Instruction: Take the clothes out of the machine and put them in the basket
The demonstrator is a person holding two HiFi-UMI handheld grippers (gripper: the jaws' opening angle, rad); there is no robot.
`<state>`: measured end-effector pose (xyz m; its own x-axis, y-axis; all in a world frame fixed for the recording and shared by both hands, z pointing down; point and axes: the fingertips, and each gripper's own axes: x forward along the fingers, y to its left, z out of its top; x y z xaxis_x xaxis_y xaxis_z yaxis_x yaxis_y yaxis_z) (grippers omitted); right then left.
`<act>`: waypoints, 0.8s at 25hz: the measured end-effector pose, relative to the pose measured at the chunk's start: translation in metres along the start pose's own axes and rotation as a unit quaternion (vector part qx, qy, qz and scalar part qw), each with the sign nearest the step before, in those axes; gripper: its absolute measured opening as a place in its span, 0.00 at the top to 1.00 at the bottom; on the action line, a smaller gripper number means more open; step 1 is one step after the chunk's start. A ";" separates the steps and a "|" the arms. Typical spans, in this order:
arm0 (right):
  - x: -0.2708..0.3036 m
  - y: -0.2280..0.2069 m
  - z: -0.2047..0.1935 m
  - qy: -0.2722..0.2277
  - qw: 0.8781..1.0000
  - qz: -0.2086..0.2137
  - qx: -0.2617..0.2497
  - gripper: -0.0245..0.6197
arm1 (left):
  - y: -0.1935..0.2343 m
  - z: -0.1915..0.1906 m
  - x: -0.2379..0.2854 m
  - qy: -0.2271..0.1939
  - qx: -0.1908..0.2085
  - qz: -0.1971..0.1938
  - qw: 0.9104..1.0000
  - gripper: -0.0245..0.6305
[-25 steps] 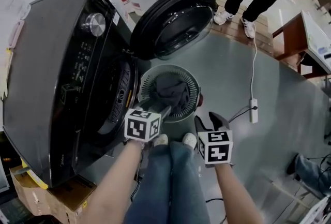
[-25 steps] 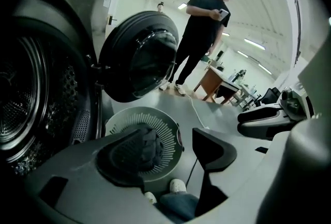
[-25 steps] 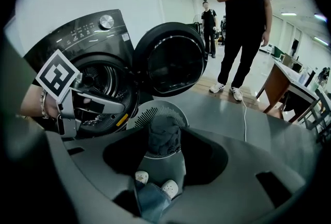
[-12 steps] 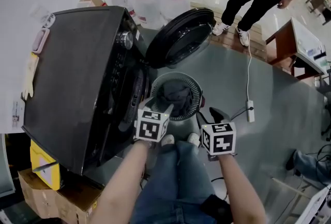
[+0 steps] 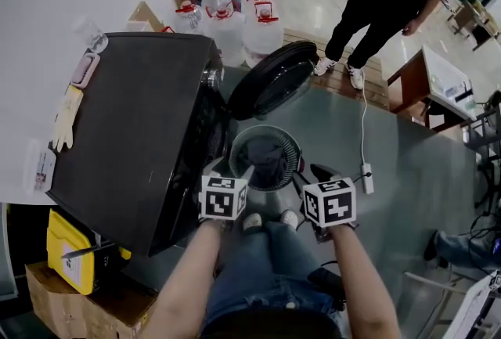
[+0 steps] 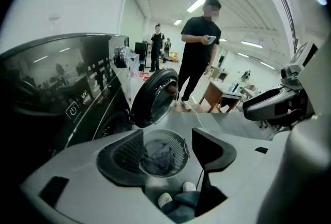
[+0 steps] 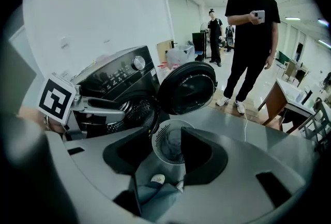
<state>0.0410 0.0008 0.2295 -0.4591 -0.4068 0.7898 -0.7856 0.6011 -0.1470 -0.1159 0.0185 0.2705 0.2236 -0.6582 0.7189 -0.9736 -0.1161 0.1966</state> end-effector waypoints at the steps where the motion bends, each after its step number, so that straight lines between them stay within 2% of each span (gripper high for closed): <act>1: -0.002 0.003 0.002 -0.003 1.000 -0.002 -0.002 0.66 | 0.002 0.001 -0.003 -0.002 0.001 0.000 1.000 0.54; 15: -0.033 0.035 0.000 -0.034 0.999 -0.007 -0.025 0.66 | 0.014 0.008 -0.054 -0.051 -0.011 0.009 0.999 0.54; 20: -0.046 0.048 0.004 -0.054 0.998 0.015 -0.036 0.66 | 0.011 0.006 -0.073 -0.068 -0.015 0.027 0.997 0.54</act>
<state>0.0232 0.0455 0.1836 -0.5273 -0.4568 0.7165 -0.7405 0.6605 -0.1239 -0.1429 0.0605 0.2162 0.1608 -0.7576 0.6326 -0.9818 -0.0571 0.1812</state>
